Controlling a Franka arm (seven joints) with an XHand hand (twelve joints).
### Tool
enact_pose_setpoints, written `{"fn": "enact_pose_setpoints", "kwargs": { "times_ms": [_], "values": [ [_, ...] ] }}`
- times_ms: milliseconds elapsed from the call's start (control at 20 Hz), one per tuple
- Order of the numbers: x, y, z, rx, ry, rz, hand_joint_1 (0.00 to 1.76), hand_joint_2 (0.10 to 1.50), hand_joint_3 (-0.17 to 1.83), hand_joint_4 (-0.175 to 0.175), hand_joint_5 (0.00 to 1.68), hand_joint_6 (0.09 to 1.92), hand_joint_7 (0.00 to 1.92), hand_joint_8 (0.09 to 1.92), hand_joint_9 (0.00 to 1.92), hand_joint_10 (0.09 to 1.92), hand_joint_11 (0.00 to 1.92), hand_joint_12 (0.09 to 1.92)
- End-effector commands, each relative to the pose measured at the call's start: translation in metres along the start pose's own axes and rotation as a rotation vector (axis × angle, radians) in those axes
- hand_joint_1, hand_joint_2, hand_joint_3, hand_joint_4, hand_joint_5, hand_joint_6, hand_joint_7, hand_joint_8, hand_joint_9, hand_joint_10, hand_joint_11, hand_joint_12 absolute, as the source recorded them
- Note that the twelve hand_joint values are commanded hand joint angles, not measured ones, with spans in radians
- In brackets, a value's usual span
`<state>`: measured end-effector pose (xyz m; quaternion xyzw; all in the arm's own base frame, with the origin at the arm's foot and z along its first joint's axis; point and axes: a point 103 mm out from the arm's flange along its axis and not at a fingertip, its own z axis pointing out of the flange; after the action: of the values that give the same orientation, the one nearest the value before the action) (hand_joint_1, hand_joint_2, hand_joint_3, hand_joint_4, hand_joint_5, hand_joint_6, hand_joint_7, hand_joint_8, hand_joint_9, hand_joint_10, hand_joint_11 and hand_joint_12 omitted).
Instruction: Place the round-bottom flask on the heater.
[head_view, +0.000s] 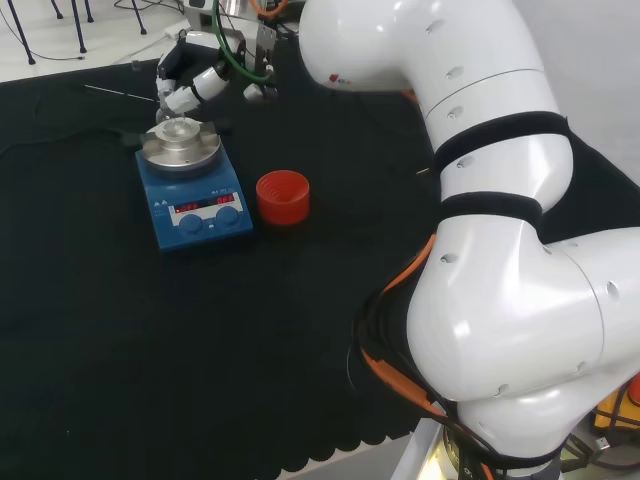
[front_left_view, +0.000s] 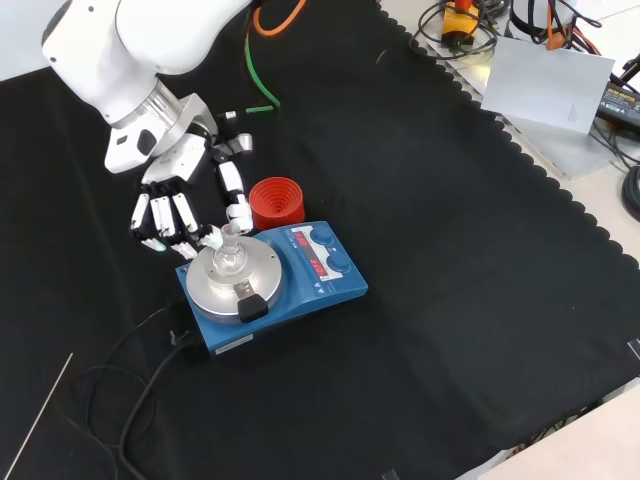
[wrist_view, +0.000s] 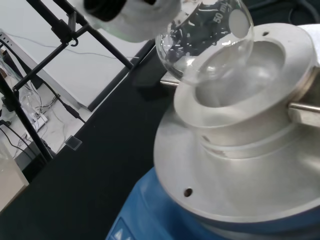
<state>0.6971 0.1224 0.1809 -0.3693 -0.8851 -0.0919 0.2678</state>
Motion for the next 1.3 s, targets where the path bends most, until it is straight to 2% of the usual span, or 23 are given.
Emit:
{"fn": "enact_pose_setpoints", "kwargs": {
  "times_ms": [50,650,1300],
  "values": [
    [-0.0068,-0.0036,0.0113,0.025,0.024,0.010,1.06,1.00,0.08,0.175,1.14,0.76,0.77,0.68,0.78,0.81,0.19,1.46],
    [-0.0151,-0.0092,0.0158,0.023,0.035,0.025,1.06,1.00,0.08,0.175,1.14,0.76,0.77,0.68,0.78,0.81,0.19,1.46],
    [-0.0130,-0.0033,0.0152,0.030,0.026,0.024,1.06,1.00,0.08,0.175,1.14,0.76,0.77,0.68,0.78,0.81,0.19,1.46]
  ]
}}
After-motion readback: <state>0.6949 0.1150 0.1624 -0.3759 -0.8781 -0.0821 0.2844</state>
